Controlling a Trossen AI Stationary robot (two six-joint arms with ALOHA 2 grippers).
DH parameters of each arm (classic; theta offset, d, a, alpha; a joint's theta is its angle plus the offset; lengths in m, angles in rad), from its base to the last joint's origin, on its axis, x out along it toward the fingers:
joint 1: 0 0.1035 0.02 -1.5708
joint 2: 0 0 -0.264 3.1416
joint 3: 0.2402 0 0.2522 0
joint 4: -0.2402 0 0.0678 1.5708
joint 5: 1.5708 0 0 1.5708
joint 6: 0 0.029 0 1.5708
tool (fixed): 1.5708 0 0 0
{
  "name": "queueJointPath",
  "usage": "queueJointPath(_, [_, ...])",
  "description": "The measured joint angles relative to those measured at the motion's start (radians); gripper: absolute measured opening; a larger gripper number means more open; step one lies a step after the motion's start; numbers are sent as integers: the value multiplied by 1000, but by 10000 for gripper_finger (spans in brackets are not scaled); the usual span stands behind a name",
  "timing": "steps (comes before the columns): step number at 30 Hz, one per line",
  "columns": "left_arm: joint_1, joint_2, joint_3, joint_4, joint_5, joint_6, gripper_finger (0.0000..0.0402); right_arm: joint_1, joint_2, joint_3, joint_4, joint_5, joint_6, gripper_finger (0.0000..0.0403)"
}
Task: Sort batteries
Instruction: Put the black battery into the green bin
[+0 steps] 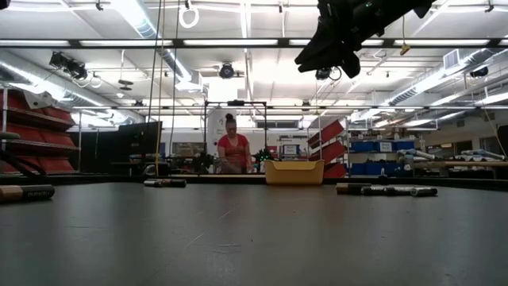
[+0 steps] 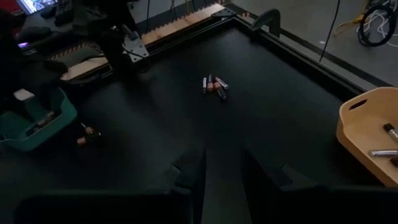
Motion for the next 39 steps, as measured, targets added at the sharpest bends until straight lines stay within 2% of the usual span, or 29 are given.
queueJointPath(3, [5, 0, 91, -90, -33, 44, 215, -7, 0, 0, 12, 0, -5, 87])
queueJointPath(7, [51, 0, 215, -275, -104, 128, 183, -9, 0, 0, 35, 1, -11, 87])
queueJointPath(10, [133, -7, 276, -401, -176, 239, 156, -9, 0, 0, 51, -1, -4, 87])
queueJointPath(13, [260, -27, 264, -438, -220, 405, 136, -9, 5, 0, 52, -21, 5, 87])
queueJointPath(18, [531, -68, 138, -352, -233, 756, 111, -9, 34, 0, 50, -80, 47, 87])
queueJointPath(22, [769, -93, 8, -172, -144, 980, 97, 3, 65, 0, 52, -120, 96, 87])
queueJointPath(26, [979, -93, -52, -39, -51, 1142, 87, 23, 79, 0, 55, -120, 143, 87])
queueJointPath(32, [1243, -80, -21, 11, -14, 1378, 67, 33, 77, 0, 63, -79, 164, 87])
queueJointPath(35, [1366, -53, 3, 14, 45, 1485, 52, 22, 76, 0, 66, -79, 165, 87])
queueJointPath(39, [1461, 18, 70, 31, 84, 1627, 36, -3, 76, 8, 56, -78, 199, 87])
